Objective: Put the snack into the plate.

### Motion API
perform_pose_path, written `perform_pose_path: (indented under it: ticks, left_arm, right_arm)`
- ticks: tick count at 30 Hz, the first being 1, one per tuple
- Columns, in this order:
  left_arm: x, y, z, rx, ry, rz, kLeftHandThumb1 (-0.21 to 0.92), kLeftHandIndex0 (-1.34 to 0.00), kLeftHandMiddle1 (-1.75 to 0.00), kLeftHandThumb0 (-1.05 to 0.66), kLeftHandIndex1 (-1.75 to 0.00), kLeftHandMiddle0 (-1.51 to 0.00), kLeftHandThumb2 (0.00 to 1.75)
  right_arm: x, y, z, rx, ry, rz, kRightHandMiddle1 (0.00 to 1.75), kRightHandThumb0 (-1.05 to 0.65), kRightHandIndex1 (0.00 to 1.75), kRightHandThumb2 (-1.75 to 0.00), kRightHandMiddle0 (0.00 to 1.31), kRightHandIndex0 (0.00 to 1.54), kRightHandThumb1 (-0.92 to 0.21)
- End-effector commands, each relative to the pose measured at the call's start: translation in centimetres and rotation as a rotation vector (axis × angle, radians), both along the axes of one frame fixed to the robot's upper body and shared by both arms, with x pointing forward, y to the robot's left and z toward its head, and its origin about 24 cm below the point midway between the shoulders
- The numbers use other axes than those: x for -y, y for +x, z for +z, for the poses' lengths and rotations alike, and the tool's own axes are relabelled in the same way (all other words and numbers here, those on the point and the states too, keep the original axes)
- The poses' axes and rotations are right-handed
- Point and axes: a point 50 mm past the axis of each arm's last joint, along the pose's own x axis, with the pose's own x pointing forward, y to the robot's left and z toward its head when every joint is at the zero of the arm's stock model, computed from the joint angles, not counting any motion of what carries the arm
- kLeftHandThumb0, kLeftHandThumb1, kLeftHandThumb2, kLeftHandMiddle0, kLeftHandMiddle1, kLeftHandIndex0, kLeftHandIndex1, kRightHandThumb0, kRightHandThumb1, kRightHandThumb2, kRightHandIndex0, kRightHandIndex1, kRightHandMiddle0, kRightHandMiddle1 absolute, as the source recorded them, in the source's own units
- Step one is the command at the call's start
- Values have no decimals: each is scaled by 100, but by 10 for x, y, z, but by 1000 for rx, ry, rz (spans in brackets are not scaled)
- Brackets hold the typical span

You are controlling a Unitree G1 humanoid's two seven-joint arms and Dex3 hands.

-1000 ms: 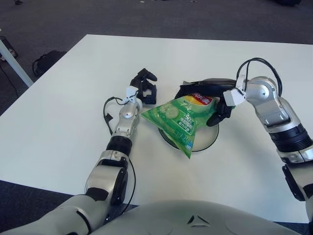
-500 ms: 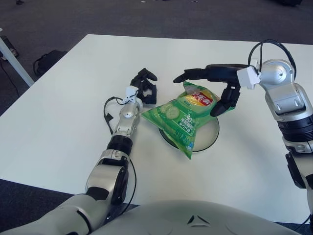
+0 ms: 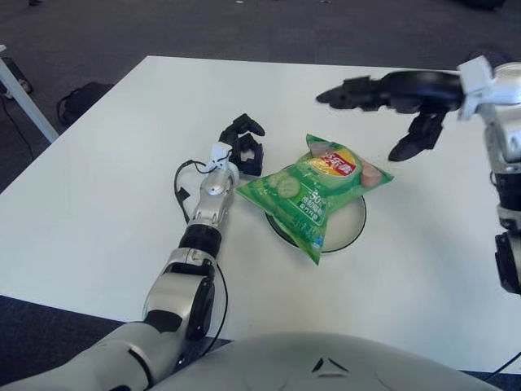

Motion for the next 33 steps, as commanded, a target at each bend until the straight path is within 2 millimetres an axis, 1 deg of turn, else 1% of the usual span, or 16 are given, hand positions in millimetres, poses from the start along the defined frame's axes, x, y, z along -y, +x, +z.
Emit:
perform_pose_path:
  ticks: [1,2,3,5,6,11,12,14,17,19,20,23,24,26,30,33]
  left_arm:
    - [-9,-16,-37,-149,7,19,10,-65,-175,-1,-174,-66,157]
    - [-9,-16,-37,-150,7,20,10,-65,-175,-1,-174,-66,157]
    - [-9,-16,-37,-150,6,22,2,-70,-175,-1,-164,-78,162]
    - [-9,-16,-38,-150,3,23,-2,-73,-175,-2,-159,-85,165]
    - [-10,-16,-38,-151,2,23,-4,-74,-175,-2,-157,-88,166]
    - [-10,-15,-38,-150,-1,21,-7,-76,-175,-2,-154,-92,169]
    - [-10,-15,-38,-149,-1,20,-7,-76,-175,-2,-154,-92,169]
    - [-11,-15,-38,-148,-1,19,-9,-77,-175,-2,-155,-94,171]
    - [-11,-15,-38,-146,-2,19,-10,-77,-175,-2,-155,-94,173]
    - [-11,-14,-38,-145,-2,20,-11,-78,-175,-2,-156,-95,173]
    - [-12,-14,-38,-145,-2,20,-11,-78,-175,-2,-156,-95,174]
    - [-12,-14,-38,-145,-1,21,-11,-78,-175,-2,-156,-95,174]
    - [-13,-14,-38,-145,-1,21,-11,-78,-175,-2,-157,-95,174]
    - [-13,-14,-38,-145,0,21,-11,-78,-175,-2,-157,-95,175]
    - [-14,-14,-38,-140,0,16,-11,-78,-175,-2,-156,-95,174]
    - [-14,-14,-37,-133,-1,9,2,-70,-175,-1,-169,-76,163]
  right_arm:
    - [22,-4,-7,12,56,-82,12,-93,0,-55,0,0,-52]
    - [24,-5,-7,15,64,-100,12,-93,0,-55,0,0,-52]
    - [26,-4,-8,18,63,-127,15,-91,0,-58,0,0,-49]
    - [32,-4,-11,21,69,-178,18,-90,0,-62,0,0,-45]
    - [36,-4,-13,21,73,-200,24,-87,0,-66,0,0,-42]
    - [44,-3,-16,-25,111,-270,37,-81,1,-78,0,2,-32]
    - [45,-2,-17,-37,138,-324,39,-80,1,-79,0,2,-31]
    - [46,-1,-17,-48,166,-390,51,-67,5,-89,0,7,-24]
    - [54,1,-25,-32,189,-480,60,-60,8,-95,0,12,-21]
    - [61,4,-30,-19,224,-547,66,-58,11,-96,0,15,-23]
    - [65,6,-33,-13,244,-578,68,-59,16,-96,0,17,-26]
    - [70,7,-38,32,362,-675,79,-57,58,-90,0,13,-42]
    - [70,7,-39,42,380,-689,82,-56,67,-89,0,13,-46]
    - [70,6,-42,68,418,-725,86,-54,77,-89,0,13,-51]
    - [71,1,-61,122,519,-845,99,-48,94,-90,0,16,-58]
    - [75,0,-75,149,603,-969,124,-45,112,-93,0,18,-65]
